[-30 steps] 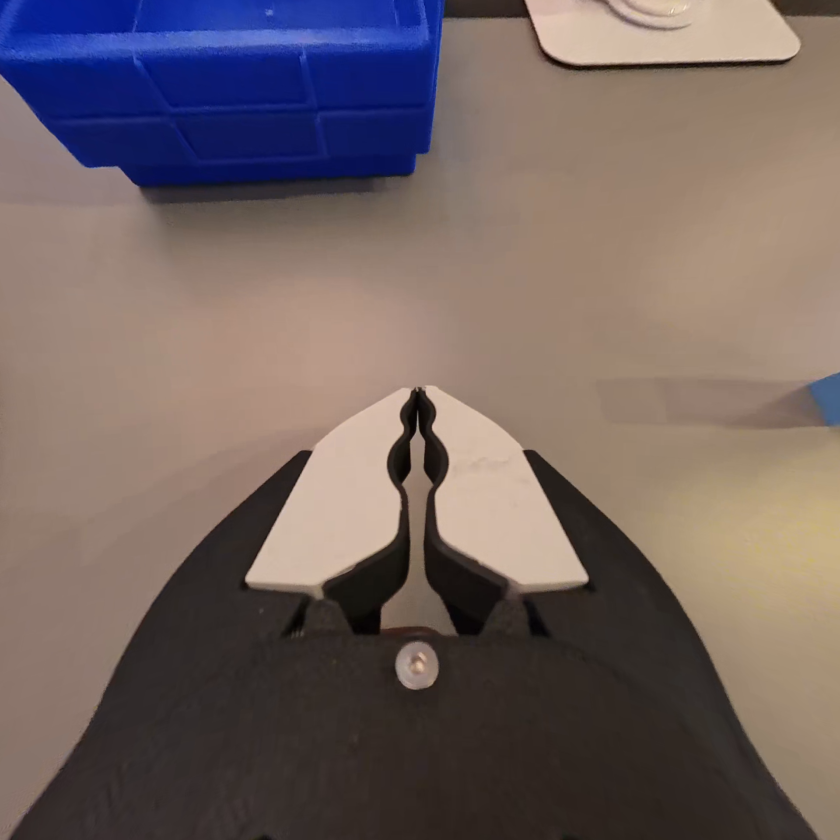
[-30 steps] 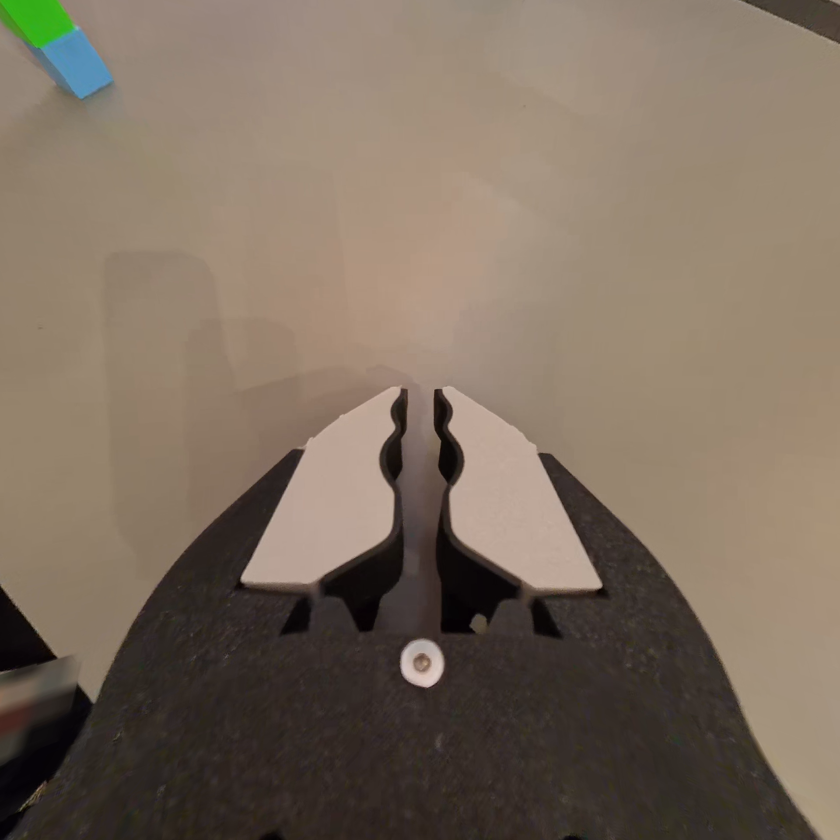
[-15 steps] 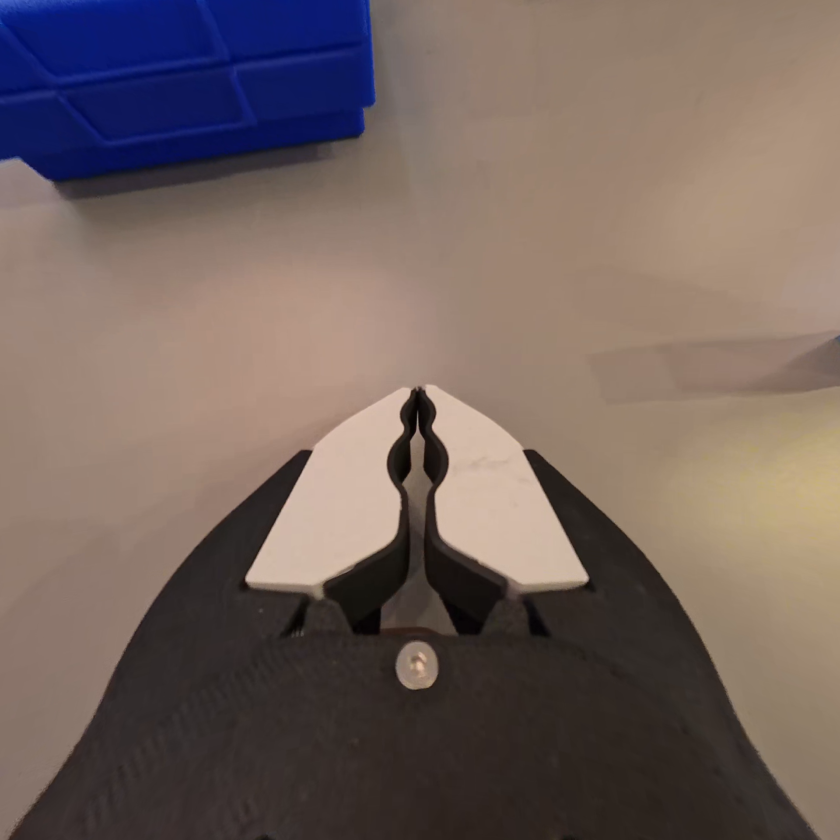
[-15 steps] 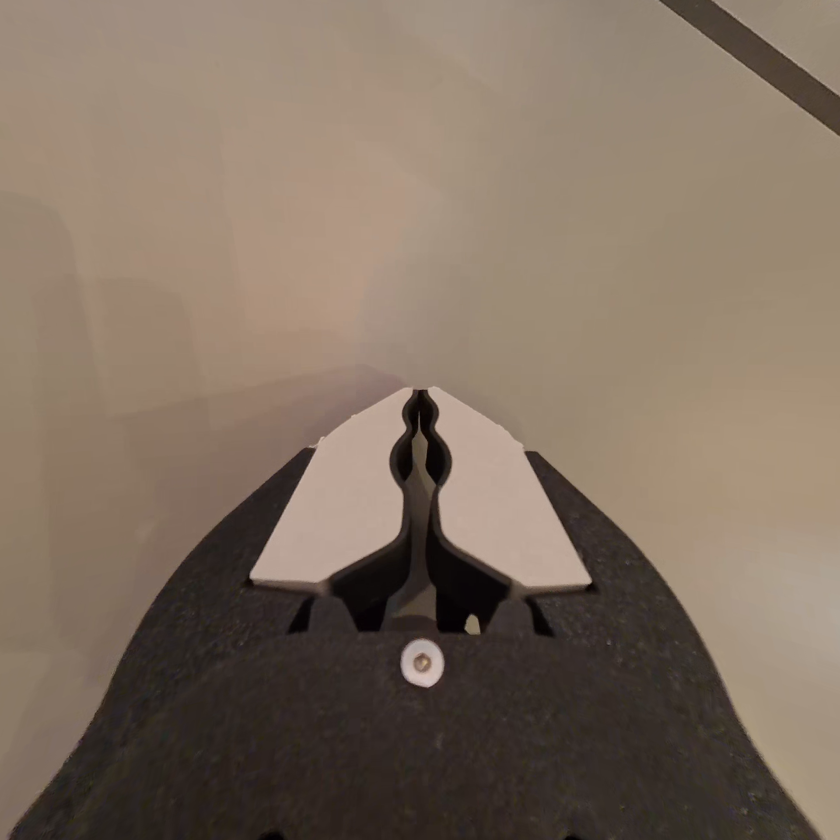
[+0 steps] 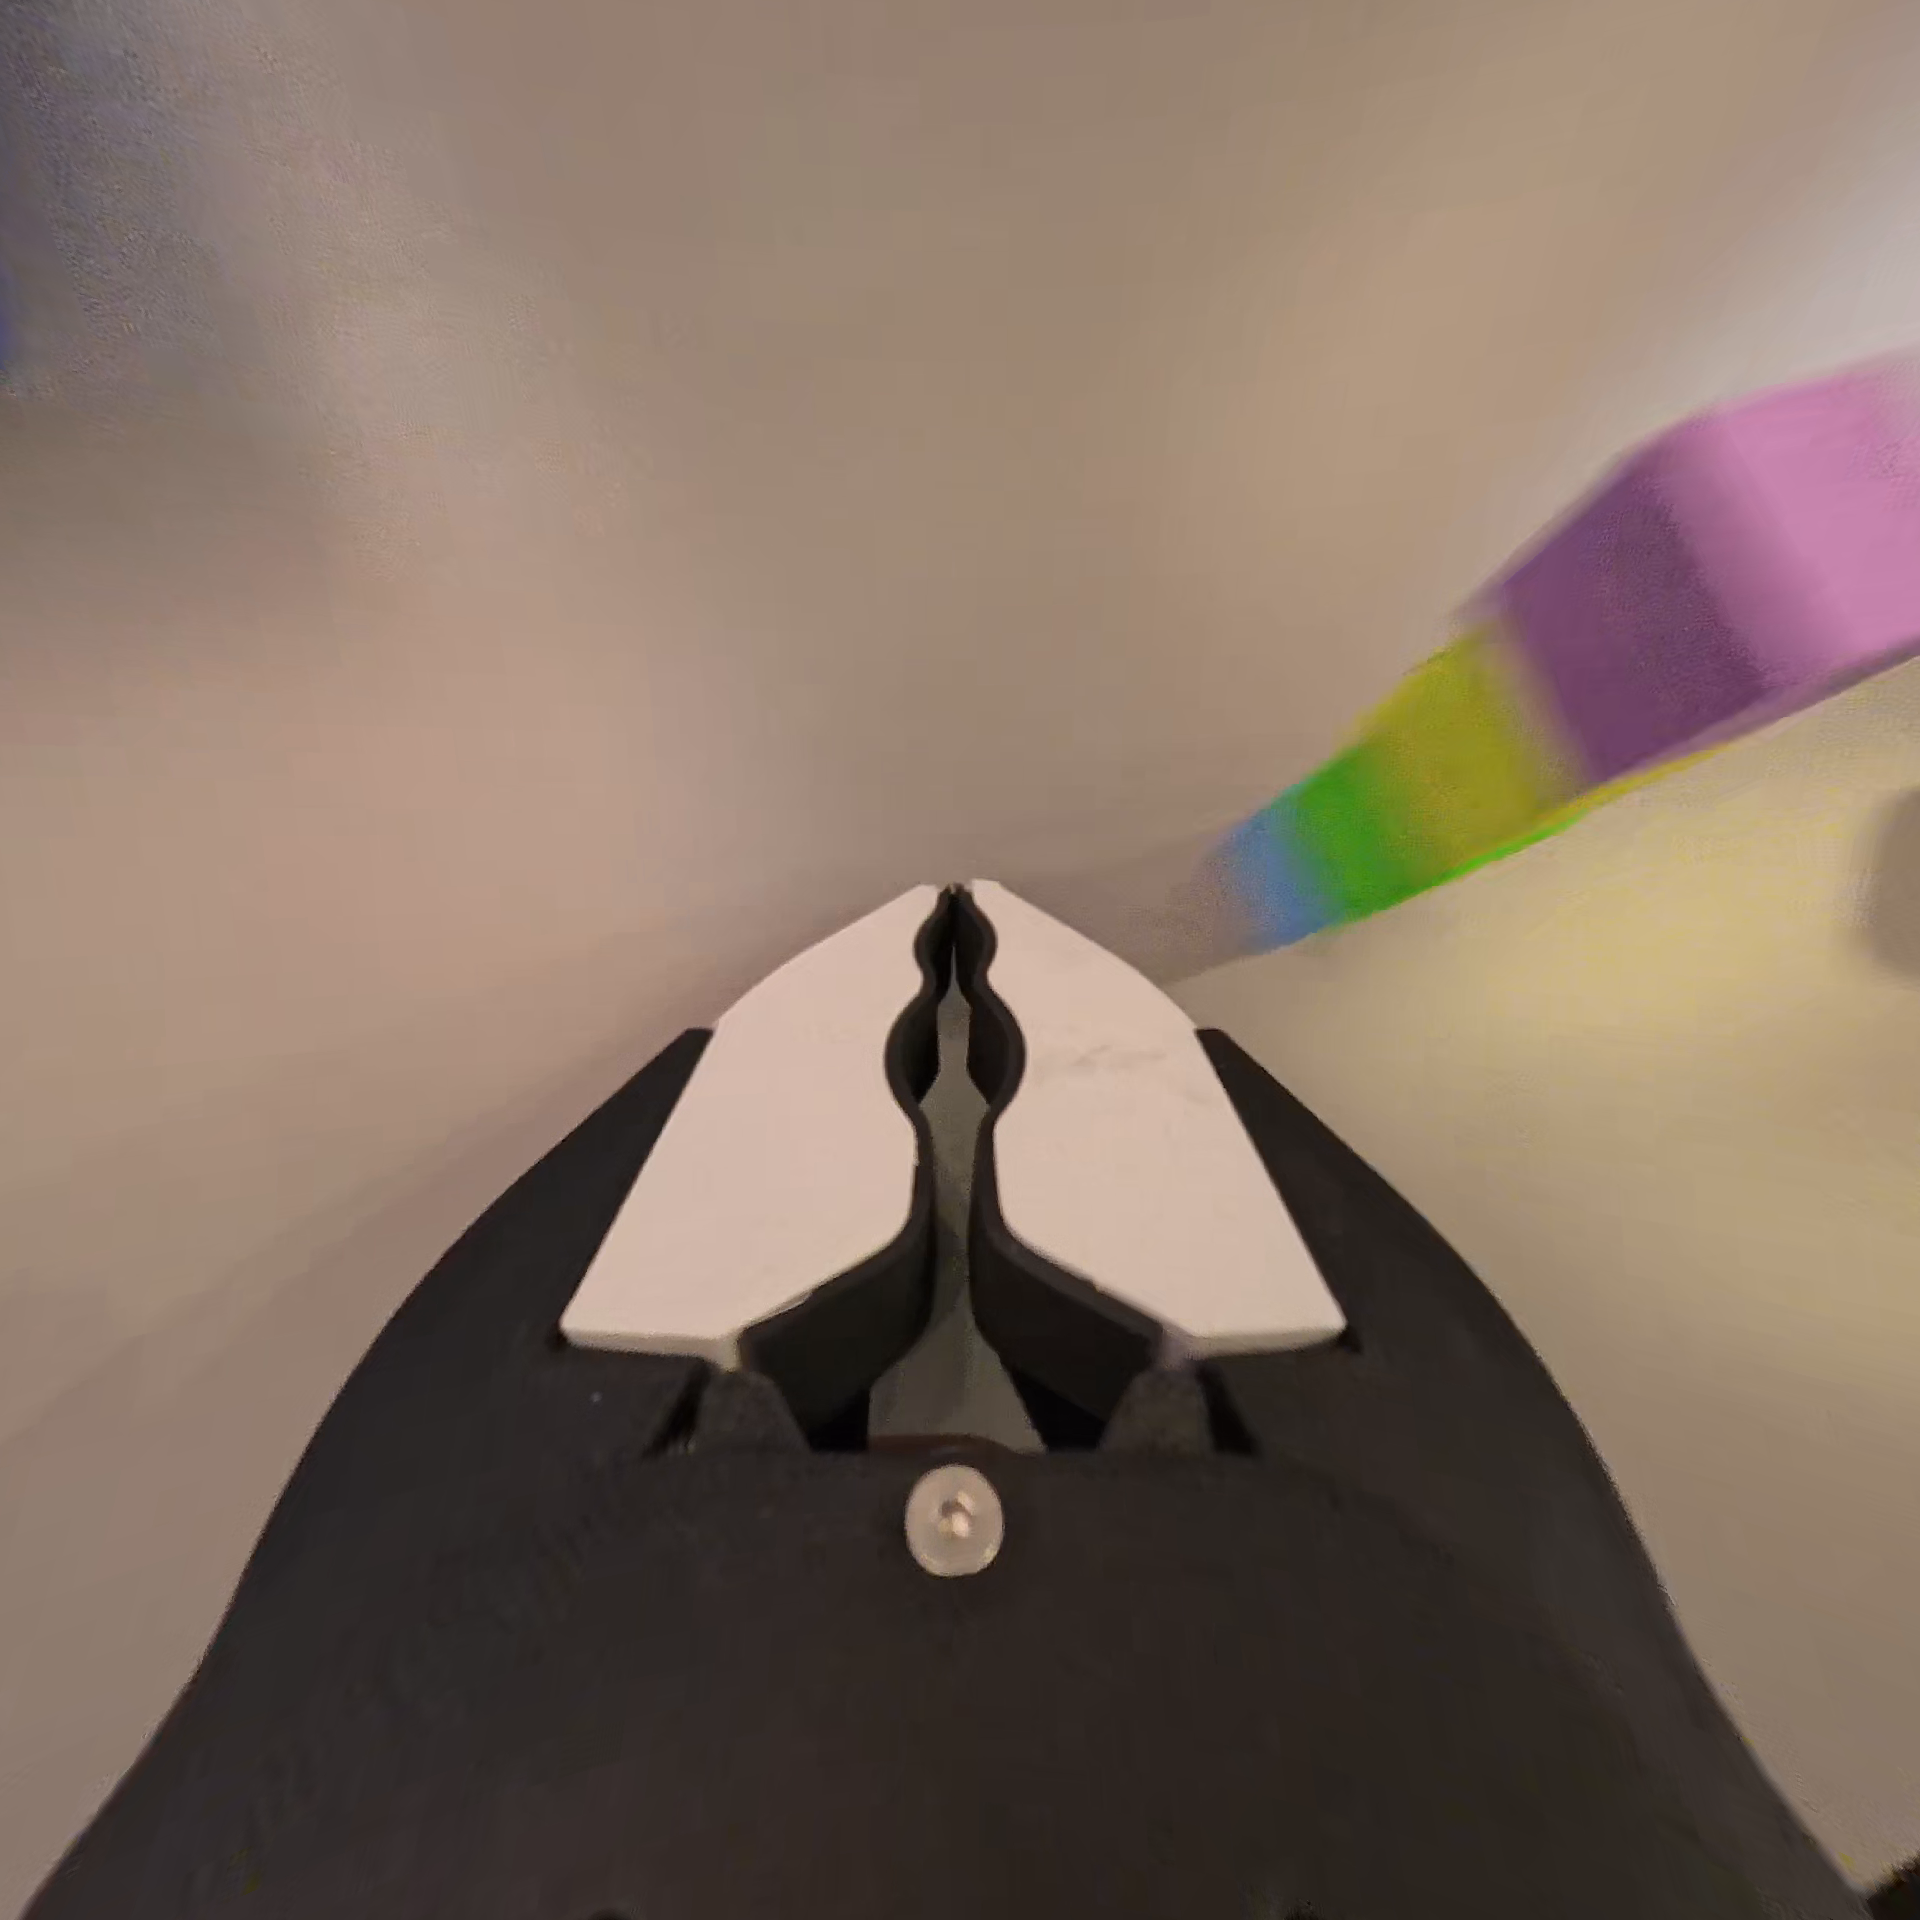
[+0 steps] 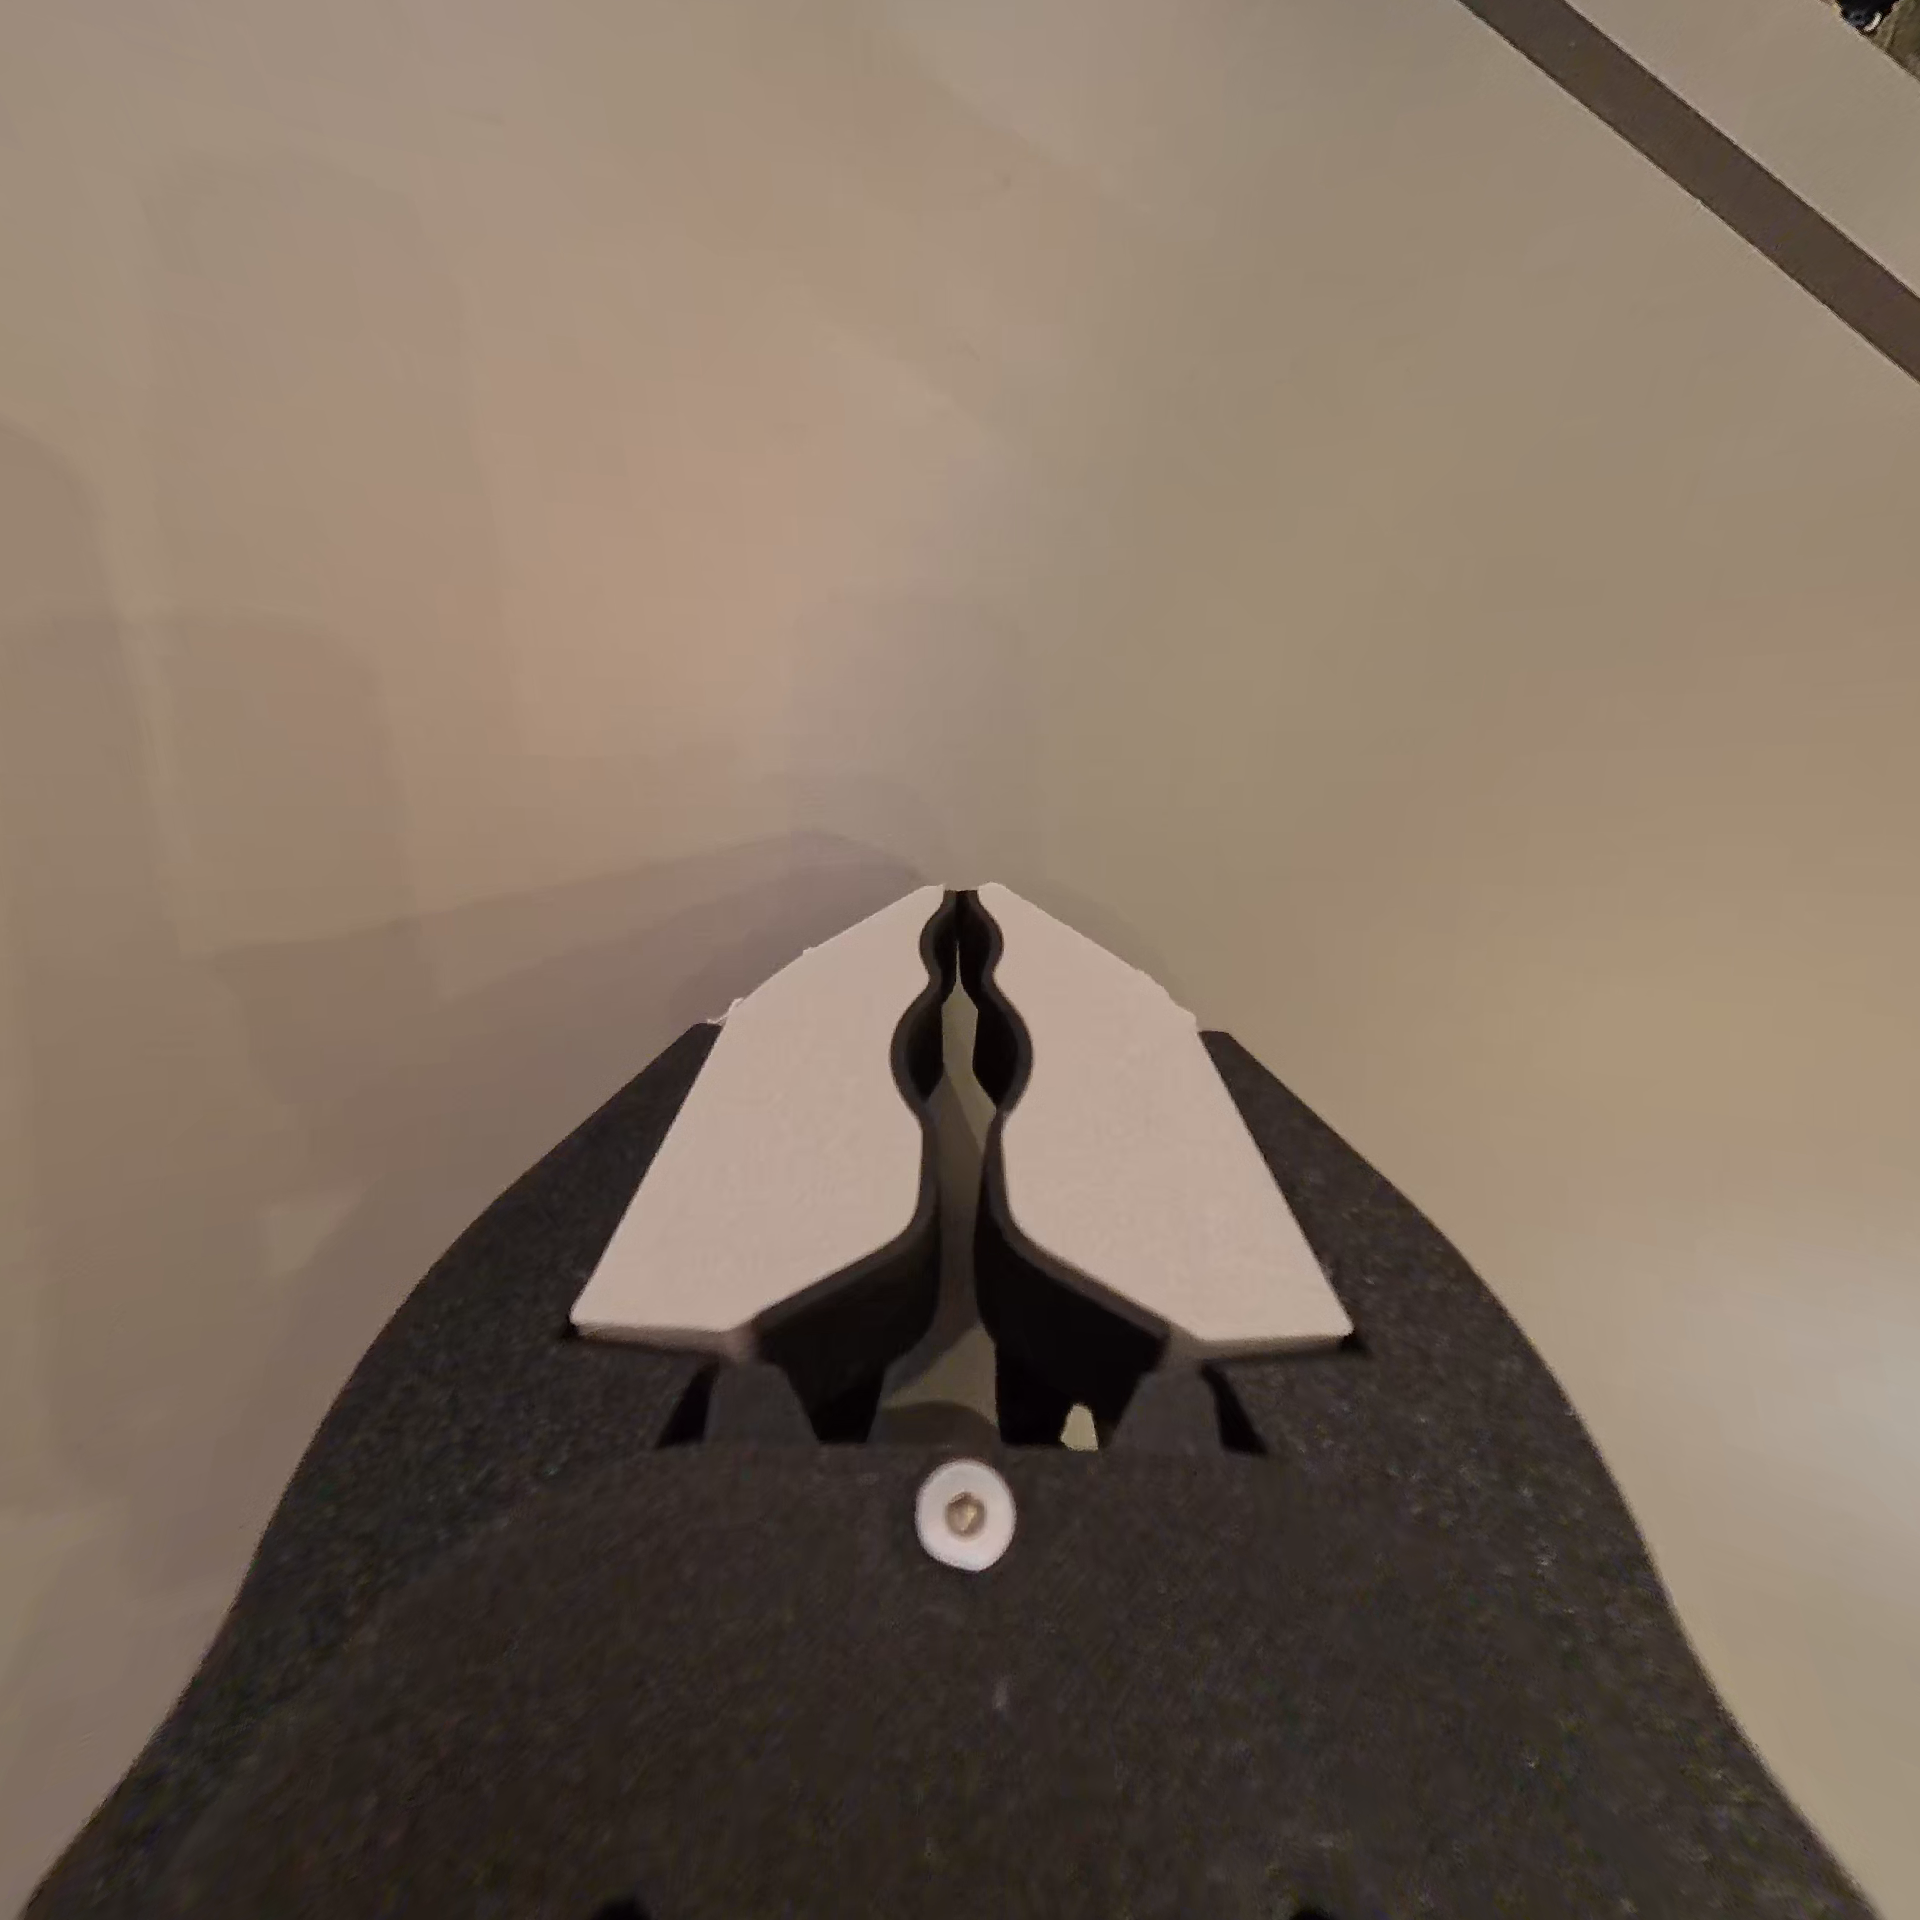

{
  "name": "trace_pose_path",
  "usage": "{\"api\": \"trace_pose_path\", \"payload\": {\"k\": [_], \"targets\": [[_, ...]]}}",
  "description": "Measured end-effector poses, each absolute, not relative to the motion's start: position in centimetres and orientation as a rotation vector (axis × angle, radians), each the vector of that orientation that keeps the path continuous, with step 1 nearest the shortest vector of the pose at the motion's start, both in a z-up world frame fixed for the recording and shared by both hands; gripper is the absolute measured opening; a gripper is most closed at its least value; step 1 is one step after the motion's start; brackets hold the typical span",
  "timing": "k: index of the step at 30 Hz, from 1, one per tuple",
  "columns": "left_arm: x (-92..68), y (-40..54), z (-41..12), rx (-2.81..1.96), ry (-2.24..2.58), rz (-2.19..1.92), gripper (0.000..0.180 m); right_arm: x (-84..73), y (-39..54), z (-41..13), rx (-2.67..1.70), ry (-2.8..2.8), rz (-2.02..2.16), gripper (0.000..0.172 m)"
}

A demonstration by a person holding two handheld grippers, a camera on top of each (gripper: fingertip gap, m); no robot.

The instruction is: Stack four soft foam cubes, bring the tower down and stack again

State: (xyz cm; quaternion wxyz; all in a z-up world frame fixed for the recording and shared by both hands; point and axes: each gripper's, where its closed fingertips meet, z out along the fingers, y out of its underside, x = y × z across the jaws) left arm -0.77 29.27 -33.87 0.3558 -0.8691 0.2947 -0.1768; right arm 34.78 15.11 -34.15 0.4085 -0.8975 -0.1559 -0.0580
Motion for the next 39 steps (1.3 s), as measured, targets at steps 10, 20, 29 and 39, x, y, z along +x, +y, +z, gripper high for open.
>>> {"api": "trace_pose_path", "payload": {"k": [10, 20, 29, 39], "targets": [[9.4, 27.3, -34.0, -2.191, 0.975, -0.616, 0.000, 34.9, 14.9, -33.7, -2.241, -0.360, -0.086, 0.000], [-1.0, 31.3, -33.5, -2.212, 0.747, -0.577, 0.000, 36.2, 15.0, -32.1, -2.163, -0.198, 0.003, 0.000], [-1.7, 31.6, -33.3, -2.171, 0.781, -0.539, 0.000, 36.4, 15.0, -31.3, -2.122, -0.147, 0.109, 0.000], [-2.5, 32.2, -33.0, -2.139, 0.792, -0.525, 0.000, 26.0, 15.7, -26.2, -2.077, -0.627, 0.075, 0.047]]}}
